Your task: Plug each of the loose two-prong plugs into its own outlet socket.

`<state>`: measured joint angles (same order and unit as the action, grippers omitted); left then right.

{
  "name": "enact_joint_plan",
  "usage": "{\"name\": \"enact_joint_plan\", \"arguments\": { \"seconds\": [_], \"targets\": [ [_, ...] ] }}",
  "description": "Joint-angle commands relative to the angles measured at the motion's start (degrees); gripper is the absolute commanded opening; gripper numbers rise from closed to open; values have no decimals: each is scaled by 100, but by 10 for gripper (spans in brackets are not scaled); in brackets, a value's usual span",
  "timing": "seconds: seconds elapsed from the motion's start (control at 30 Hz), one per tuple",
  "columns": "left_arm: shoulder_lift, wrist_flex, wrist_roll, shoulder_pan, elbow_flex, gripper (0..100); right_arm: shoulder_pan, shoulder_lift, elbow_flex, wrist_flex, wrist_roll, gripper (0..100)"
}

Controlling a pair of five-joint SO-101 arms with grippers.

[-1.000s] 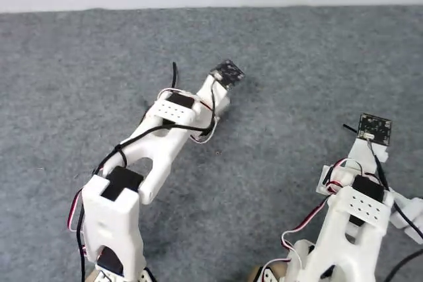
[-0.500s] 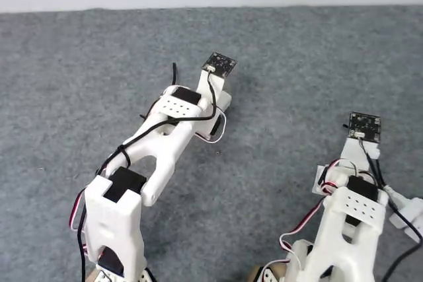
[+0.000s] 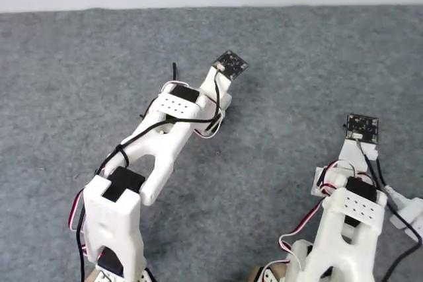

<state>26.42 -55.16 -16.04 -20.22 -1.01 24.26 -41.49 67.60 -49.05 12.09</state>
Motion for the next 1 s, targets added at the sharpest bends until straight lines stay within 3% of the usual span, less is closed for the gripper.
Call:
{"name": "enact_joint_plan", "arguments": {
  "seconds": [0.0, 0.23, 0.4, 0.63, 0.77, 0.97],
  "targets": [
    [-18, 431, -448, 18, 207, 164, -57, -136, -53, 101, 62, 12],
    [53, 985, -519, -35, 233, 167, -57, -136, -44, 101, 62, 12],
    [932, 923, -510, 35, 910, 166, -57, -136, -44, 101, 62, 12],
    [1732, -123, -510, 105, 2176, 146, -57, -136, -44, 101, 62, 12],
    [1846, -369, -510, 79, 2413, 4, -57, -136, -44, 101, 79, 12],
    [1829, -1477, -510, 9, 3064, 12, -66, -136, -35, 110, 185, 9]
  ]
}}
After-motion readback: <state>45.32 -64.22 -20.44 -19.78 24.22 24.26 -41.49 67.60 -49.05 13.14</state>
